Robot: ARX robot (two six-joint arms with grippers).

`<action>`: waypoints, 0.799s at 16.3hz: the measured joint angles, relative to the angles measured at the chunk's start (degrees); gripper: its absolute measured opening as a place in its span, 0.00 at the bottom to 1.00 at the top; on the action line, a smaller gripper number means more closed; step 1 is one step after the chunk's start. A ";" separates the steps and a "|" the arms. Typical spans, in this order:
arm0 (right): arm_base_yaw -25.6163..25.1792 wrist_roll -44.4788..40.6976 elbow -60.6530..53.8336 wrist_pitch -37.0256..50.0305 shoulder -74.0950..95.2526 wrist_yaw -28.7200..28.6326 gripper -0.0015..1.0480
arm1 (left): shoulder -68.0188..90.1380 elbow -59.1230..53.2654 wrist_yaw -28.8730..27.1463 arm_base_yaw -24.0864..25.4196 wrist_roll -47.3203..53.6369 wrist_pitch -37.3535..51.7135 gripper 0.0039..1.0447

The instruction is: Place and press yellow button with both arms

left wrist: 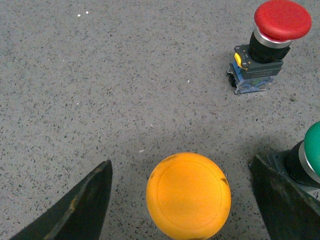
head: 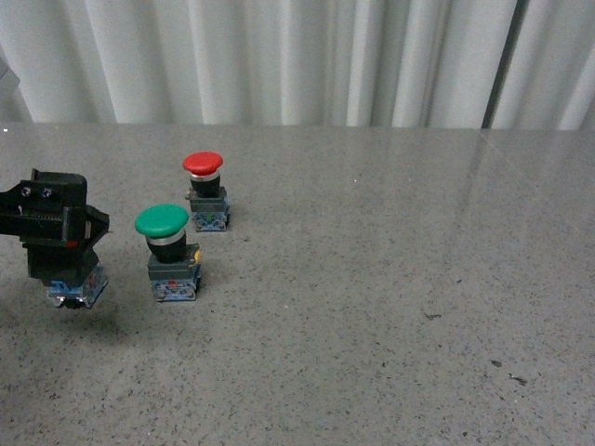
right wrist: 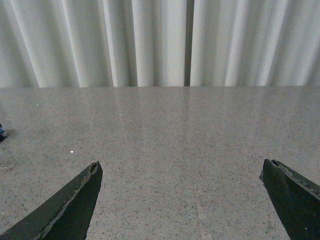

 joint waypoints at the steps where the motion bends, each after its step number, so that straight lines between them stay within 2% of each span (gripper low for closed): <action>1: 0.00 0.00 0.00 0.00 0.00 0.00 0.94 | 0.00 -0.15 -0.13 -0.13 0.00 0.00 0.71; 4: 0.00 0.00 0.00 0.00 0.00 0.00 0.94 | 0.00 -0.26 -0.13 -0.24 0.00 -0.02 0.42; 5: 0.00 0.00 0.00 0.00 0.00 0.00 0.94 | -0.09 -0.26 -0.15 -0.24 0.04 -0.22 0.36; 10: 0.00 0.00 0.00 0.00 0.00 0.00 0.94 | -7.08 4.24 -1.92 -1.33 1.88 -6.91 0.34; 13: 0.00 0.00 0.00 0.00 0.00 0.00 0.94 | -7.87 13.90 -3.76 -7.91 1.90 -8.46 0.34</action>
